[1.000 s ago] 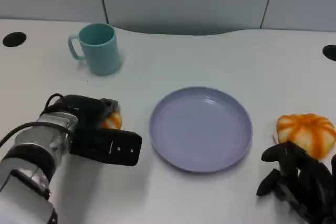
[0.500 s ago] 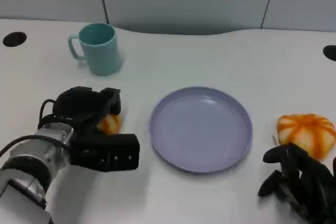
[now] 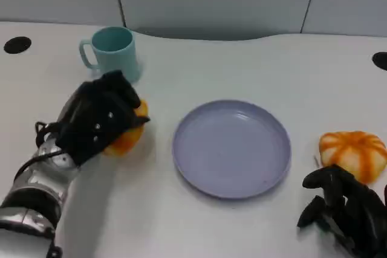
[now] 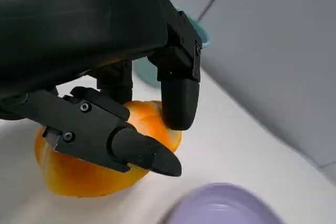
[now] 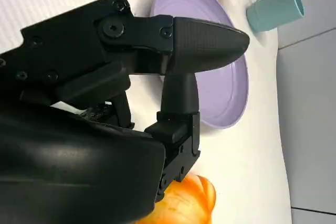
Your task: Grasp the bread from the table and place it into the plate.
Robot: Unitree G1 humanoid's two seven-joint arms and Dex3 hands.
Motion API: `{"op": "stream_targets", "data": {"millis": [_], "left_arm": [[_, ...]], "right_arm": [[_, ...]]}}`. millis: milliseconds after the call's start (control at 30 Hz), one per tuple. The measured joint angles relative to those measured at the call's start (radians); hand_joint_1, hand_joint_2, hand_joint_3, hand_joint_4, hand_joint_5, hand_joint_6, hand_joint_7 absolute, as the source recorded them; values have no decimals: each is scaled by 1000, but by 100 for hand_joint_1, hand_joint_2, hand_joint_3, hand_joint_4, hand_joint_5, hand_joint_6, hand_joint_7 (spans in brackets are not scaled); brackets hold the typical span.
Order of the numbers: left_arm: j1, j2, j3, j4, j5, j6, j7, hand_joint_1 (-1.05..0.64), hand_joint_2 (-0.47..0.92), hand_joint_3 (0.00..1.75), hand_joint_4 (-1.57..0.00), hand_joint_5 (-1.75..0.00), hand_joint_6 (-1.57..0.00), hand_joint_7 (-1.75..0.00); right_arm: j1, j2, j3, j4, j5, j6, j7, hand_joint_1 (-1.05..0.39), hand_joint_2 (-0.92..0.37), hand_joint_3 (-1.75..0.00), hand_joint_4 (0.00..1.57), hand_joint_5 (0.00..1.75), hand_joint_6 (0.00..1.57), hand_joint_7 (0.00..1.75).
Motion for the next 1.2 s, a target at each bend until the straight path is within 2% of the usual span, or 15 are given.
{"op": "stream_targets", "data": {"millis": [233, 400, 600, 800, 967, 1100, 1133, 1200], "left_arm": [[-32, -23, 47, -97, -72, -23, -120, -6, 86, 6, -78, -175, -58, -175], [-39, -50, 45, -140, -89, -65, -153, -6, 86, 6, -84, -175, -67, -175], [-93, -116, -23, -151, -32, -130, -162, -9, 84, 6, -90, -175, -71, -175], [-129, -184, -146, -82, 118, -113, -102, -6, 83, 7, -93, -175, -71, -175], [-151, -191, -199, -44, 186, -95, -64, -9, 82, 8, -97, -175, -73, -175], [-158, -206, -289, 4, 278, -46, -54, -17, 84, 11, -92, -175, -65, -175], [-158, -209, -303, 8, 296, -39, -54, -22, 85, 11, -86, -175, -60, -175], [-159, -209, -325, 15, 313, -38, -58, -32, 86, 11, -63, -172, -42, -170]], "right_arm": [[-9, 5, 0, 10, 0, -2, 2, -34, -92, -58, 60, 175, 39, 168], [-13, 3, 0, 14, -2, -4, 5, -34, -92, -58, 60, 175, 40, 169], [-18, 2, 2, 15, -4, 1, 0, -34, -92, -57, 61, 175, 41, 170], [-28, 2, 5, 13, -13, 17, -20, -34, -92, -57, 60, 175, 41, 168], [-28, 3, 5, 10, -19, 18, -22, -35, -92, -58, 60, 175, 41, 168], [-28, 16, 6, 15, -14, 12, -9, -35, -92, -60, 60, 175, 41, 170], [-29, 16, 7, 15, -15, 11, -7, -35, -92, -60, 60, 175, 41, 171], [-29, 16, 7, 16, -15, 11, -4, -35, -92, -60, 60, 175, 41, 171]]}}
